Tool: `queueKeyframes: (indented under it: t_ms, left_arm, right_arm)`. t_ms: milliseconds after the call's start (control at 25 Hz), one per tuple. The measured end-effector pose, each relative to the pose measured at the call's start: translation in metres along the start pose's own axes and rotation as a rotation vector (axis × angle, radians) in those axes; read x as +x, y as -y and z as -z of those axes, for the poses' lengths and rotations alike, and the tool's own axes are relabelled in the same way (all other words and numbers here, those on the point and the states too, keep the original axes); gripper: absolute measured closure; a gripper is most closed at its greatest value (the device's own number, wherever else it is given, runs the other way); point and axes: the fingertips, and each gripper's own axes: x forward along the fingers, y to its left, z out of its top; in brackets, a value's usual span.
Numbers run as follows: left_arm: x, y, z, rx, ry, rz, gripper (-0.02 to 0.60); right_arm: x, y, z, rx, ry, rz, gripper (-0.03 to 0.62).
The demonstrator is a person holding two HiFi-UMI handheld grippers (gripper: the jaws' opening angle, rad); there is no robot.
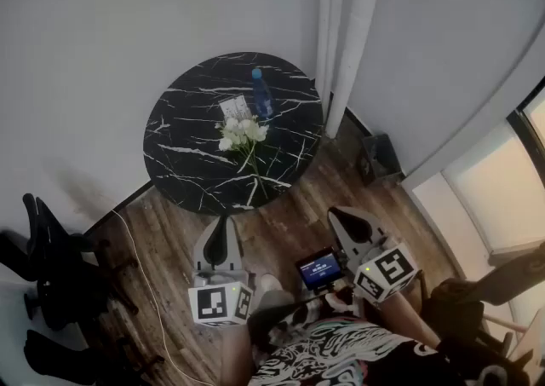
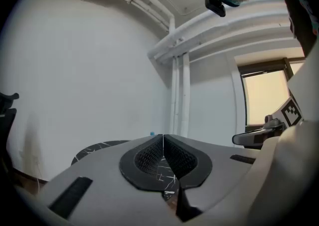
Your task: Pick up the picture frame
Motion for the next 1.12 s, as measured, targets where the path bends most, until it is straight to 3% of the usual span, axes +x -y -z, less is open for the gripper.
queueKeyframes:
  t_ms: [600, 880, 1120]
  left_arm:
    - [0.004, -0.007, 0.005, 0.006, -0.010, 0.004, 0.565]
    - [0.018, -0.030, 0.008, -0.019, -0.014, 0.008, 0.565]
    - [0.063, -0.065, 0.026, -0.044, -0.045, 0.009, 0.565]
  right_arm:
    - [0.010, 0.008, 0.009, 0.044, -0.021, -0.016, 0.576]
    - [0.036, 0.011, 0.010, 0.030, -0.040, -0.026, 0.576]
    - [0.086, 0.031, 0.016, 0.017, -0.076, -0.028, 0.576]
